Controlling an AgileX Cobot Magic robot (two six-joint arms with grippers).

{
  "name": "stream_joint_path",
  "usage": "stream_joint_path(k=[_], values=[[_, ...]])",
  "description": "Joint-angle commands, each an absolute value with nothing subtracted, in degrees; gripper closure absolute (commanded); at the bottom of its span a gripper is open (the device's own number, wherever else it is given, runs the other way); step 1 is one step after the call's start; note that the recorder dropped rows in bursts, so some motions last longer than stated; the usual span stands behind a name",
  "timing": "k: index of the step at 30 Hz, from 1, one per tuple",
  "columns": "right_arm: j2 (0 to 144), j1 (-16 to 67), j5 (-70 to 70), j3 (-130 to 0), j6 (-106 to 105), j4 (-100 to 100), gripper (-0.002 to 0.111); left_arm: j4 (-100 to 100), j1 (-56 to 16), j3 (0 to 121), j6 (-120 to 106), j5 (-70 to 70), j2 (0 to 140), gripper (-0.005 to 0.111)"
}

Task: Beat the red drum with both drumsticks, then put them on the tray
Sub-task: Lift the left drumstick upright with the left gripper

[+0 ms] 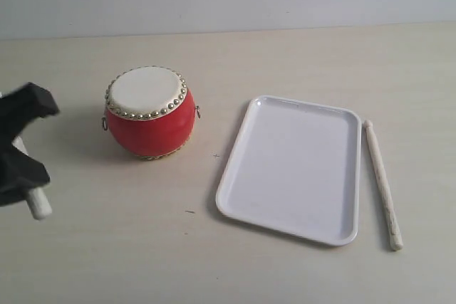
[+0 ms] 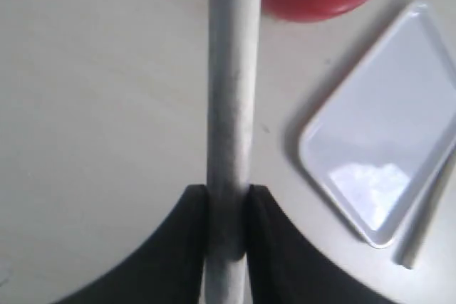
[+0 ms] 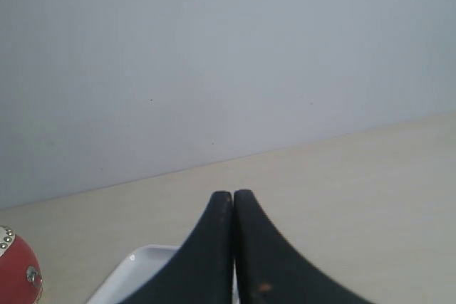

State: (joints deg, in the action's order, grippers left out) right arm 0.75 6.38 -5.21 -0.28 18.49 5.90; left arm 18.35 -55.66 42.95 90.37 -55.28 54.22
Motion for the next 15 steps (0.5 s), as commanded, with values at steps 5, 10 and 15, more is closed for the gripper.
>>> stream_joint_path(k=[5, 10, 15], values=[[0.5, 6.1, -5.1, 0.0, 18.3, 6.0, 0.108, 20.9, -55.9, 42.6, 71.4, -48.3, 46.0, 0.107], [0.5, 6.1, -5.1, 0.0, 18.3, 6.0, 0.108, 17.2, -55.9, 42.3, 61.6, -41.3, 46.1, 0.107], [0.5, 6.1, -5.1, 0.0, 18.3, 6.0, 0.108, 15.0, -55.9, 37.0, 59.9, -31.9, 46.1, 0.107]])
